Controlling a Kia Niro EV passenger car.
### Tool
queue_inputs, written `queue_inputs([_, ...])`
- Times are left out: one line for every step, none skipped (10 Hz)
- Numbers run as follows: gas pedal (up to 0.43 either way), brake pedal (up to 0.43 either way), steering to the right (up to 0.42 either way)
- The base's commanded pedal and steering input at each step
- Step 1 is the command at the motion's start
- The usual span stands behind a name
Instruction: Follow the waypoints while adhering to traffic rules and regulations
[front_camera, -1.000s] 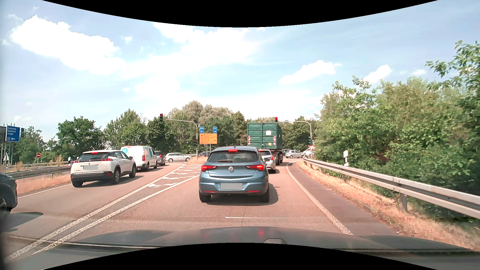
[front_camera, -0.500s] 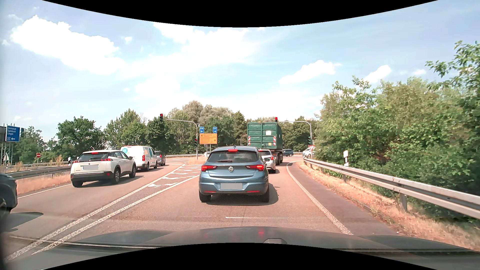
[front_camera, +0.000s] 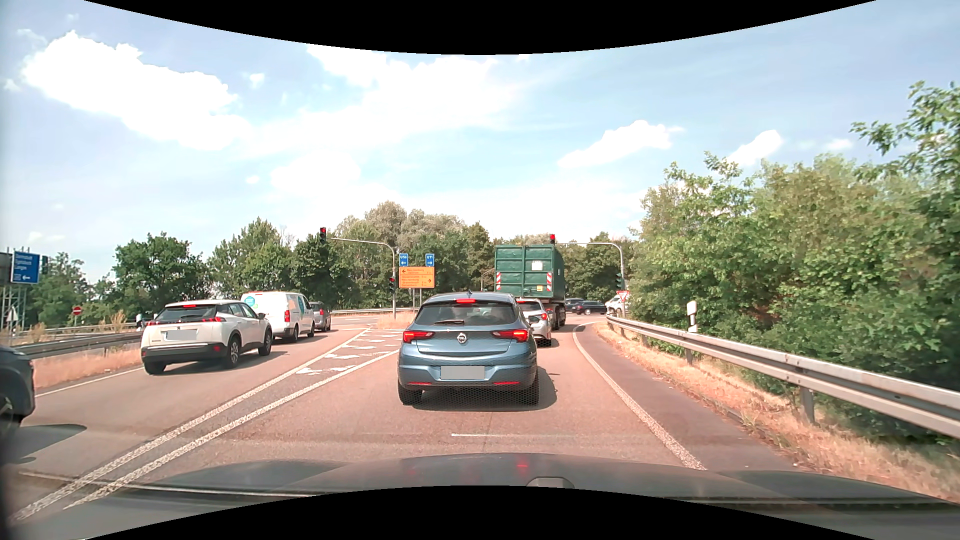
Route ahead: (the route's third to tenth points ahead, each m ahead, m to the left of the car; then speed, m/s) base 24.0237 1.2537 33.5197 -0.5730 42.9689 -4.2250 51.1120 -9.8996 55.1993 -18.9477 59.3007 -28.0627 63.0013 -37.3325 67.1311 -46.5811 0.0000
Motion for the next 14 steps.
queue_inputs([0.000, 0.238, 0.008])
queue_inputs([0.000, 0.238, 0.008])
queue_inputs([0.000, 0.238, 0.008])
queue_inputs([0.000, 0.238, 0.008])
queue_inputs([0.000, 0.238, 0.008])
queue_inputs([0.000, 0.238, 0.008])
queue_inputs([0.000, 0.238, 0.008])
queue_inputs([0.000, 0.238, 0.008])
queue_inputs([0.000, 0.238, 0.008])
queue_inputs([0.000, 0.238, 0.008])
queue_inputs([0.000, 0.238, 0.008])
queue_inputs([0.000, 0.238, 0.008])
queue_inputs([0.000, 0.238, 0.008])
queue_inputs([0.000, 0.238, 0.008])
